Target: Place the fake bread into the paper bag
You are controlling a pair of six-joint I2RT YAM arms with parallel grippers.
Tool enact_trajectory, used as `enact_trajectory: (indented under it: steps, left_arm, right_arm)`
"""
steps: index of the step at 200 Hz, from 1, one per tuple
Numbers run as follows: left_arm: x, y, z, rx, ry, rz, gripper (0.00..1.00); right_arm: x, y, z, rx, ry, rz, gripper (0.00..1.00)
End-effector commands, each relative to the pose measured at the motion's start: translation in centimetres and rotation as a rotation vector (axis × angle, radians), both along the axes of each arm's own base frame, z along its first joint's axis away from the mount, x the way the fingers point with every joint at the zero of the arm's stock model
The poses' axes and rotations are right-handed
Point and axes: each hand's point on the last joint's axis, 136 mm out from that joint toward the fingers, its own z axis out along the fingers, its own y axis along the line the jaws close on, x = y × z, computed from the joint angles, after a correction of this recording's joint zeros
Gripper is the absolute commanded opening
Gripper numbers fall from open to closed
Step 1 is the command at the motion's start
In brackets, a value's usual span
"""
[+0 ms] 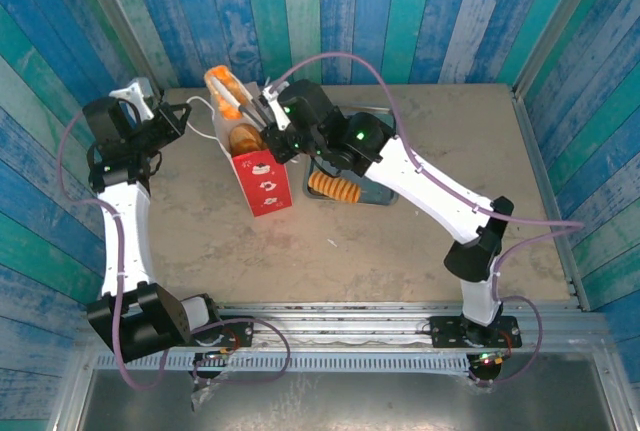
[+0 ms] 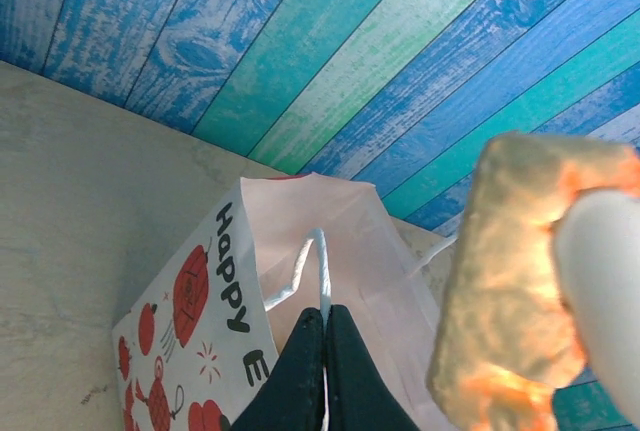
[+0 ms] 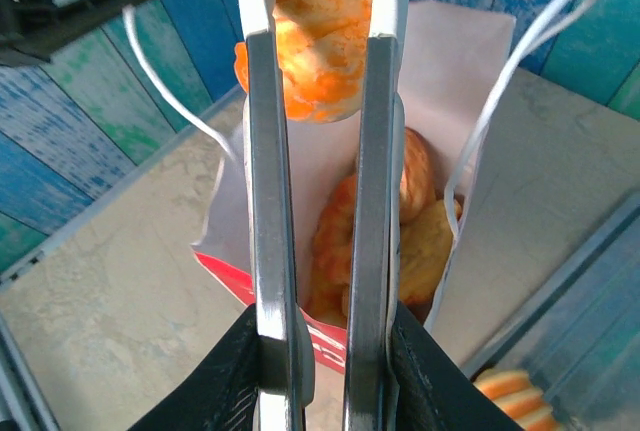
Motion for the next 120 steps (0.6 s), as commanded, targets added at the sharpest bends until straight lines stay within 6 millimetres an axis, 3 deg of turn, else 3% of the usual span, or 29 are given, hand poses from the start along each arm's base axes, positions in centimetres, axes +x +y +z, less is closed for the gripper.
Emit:
enact_trajectory:
  steps: [1,120]
  left_arm:
    - [-0.8,0.2,0.4,0.039,-0.015,0.022,0.0]
    - [-1.2,0.6,0.5,0.067,-0.013,0.048,0.0]
  right_arm:
    - [0.3,-0.1,0.5,-0.011,-0.022,-0.025,0.14]
    - [1.0,0.7,-3.9,-0.108,0.04,-0.031,0.21]
